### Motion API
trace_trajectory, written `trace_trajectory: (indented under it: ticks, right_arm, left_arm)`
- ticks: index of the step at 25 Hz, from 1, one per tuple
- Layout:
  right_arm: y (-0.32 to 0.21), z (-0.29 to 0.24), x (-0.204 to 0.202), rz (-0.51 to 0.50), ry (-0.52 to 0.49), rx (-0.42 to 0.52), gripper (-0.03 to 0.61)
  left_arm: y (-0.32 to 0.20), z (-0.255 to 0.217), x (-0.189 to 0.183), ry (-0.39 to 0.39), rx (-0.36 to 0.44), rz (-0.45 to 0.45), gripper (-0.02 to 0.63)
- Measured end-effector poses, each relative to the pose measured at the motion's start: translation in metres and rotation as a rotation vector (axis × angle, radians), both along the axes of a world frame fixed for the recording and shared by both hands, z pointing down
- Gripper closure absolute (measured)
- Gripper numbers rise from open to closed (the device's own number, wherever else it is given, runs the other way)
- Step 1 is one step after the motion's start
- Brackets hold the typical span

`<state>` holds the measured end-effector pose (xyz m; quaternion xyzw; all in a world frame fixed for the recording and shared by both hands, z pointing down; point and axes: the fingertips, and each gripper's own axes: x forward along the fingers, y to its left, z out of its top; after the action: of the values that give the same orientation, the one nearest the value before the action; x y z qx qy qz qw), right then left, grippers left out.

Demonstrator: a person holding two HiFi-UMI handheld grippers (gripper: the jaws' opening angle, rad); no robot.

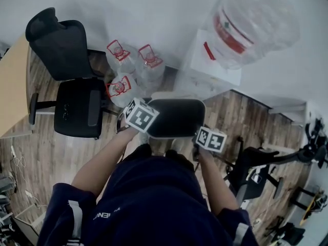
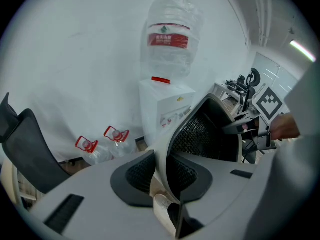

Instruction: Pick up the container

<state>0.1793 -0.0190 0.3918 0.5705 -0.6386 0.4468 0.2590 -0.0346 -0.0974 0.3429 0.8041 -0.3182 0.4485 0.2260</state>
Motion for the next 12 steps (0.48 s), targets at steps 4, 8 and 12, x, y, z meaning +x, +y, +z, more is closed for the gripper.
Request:
trace_trajectory:
  ticks: [4,8,12]
  right_arm:
    - [-0.003,0.001,0.003,0.0,0.008,0.002,0.517]
    - [-0.007,0.008,0.004,-0.003,0.005,0.0,0.518]
    - [-0.01,0.013,0.005,-0.005,0.0,-0.007,0.52]
  left_arm:
    - [-0.006,-0.002,0.005,0.013,0.022,0.004,0.526]
    - [-0.01,0.001,0.007,0.013,0.023,0.002,0.523]
    - [-0.01,0.008,0.008,0.008,0.001,-0.002,0.522]
